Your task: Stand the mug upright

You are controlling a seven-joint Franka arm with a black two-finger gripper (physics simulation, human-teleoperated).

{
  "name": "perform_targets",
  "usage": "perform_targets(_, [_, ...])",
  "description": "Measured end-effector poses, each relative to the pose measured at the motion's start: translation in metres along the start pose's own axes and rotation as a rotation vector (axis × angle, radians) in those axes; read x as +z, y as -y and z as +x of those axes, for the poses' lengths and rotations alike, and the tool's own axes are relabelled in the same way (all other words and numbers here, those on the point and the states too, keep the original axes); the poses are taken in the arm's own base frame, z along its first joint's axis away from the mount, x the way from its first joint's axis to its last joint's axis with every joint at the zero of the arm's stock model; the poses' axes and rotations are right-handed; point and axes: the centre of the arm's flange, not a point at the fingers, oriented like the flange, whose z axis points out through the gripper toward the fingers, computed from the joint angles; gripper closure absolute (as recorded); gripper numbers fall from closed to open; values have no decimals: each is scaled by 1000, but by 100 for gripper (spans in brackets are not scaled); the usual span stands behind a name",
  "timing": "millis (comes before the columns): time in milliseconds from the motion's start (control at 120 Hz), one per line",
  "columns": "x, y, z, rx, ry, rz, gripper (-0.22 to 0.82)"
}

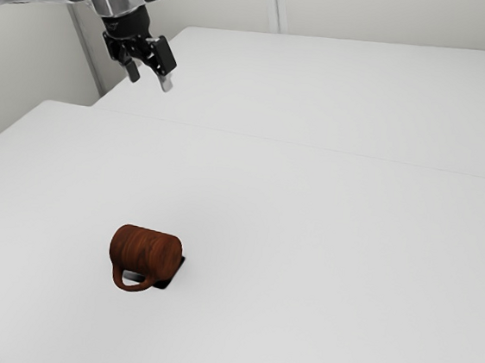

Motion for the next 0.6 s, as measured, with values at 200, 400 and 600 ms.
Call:
perform_targets(200, [1,0,1,15,-6,0,0])
perform_targets(400, [25,6,-7,0,30,-55,0])
perform_targets(600, [51,65,-48,-145,59,-291,0])
